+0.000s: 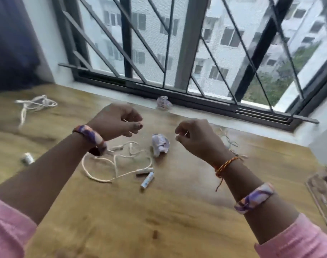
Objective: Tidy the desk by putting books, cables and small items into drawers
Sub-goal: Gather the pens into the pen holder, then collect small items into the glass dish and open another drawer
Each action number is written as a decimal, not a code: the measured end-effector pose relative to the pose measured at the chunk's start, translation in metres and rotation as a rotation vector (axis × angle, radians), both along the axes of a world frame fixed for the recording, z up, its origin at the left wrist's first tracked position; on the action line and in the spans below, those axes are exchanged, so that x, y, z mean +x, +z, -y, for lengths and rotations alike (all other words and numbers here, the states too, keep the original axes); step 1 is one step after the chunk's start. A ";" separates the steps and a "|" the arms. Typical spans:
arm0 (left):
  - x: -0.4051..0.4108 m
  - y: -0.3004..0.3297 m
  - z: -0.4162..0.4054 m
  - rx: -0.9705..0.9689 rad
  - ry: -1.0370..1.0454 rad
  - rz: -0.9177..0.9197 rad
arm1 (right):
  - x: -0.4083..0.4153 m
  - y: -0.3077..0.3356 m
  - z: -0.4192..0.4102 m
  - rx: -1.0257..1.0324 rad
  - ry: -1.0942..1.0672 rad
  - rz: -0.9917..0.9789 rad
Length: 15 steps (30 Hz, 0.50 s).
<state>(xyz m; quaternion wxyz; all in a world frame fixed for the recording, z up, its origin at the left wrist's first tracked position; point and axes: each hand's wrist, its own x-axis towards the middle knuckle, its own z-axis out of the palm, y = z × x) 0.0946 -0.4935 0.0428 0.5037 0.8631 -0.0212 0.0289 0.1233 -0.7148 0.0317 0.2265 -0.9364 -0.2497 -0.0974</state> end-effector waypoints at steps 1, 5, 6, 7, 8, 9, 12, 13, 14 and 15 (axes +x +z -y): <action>-0.006 -0.003 -0.022 0.007 0.034 -0.012 | -0.001 -0.003 -0.021 -0.011 0.040 -0.006; -0.030 -0.023 -0.095 0.023 0.142 -0.066 | -0.010 -0.017 -0.095 -0.004 0.137 -0.071; -0.036 -0.029 -0.113 0.033 0.166 -0.080 | -0.013 -0.021 -0.114 0.000 0.156 -0.082; -0.041 -0.036 -0.126 0.037 0.183 -0.092 | -0.017 -0.025 -0.128 -0.001 0.165 -0.086; -0.045 -0.042 -0.134 0.045 0.196 -0.105 | -0.020 -0.029 -0.135 -0.008 0.164 -0.081; -0.050 -0.048 -0.148 0.053 0.218 -0.116 | -0.024 -0.035 -0.148 -0.018 0.162 -0.072; -0.064 -0.068 -0.186 0.155 0.298 -0.105 | -0.036 -0.056 -0.178 -0.031 0.156 -0.020; -0.069 -0.074 -0.194 0.203 0.333 -0.088 | -0.041 -0.064 -0.185 -0.027 0.168 0.000; -0.075 -0.079 -0.201 0.239 0.365 -0.070 | -0.046 -0.072 -0.192 -0.024 0.193 0.023; -0.081 -0.085 -0.206 0.266 0.390 -0.049 | -0.052 -0.081 -0.199 -0.030 0.222 0.055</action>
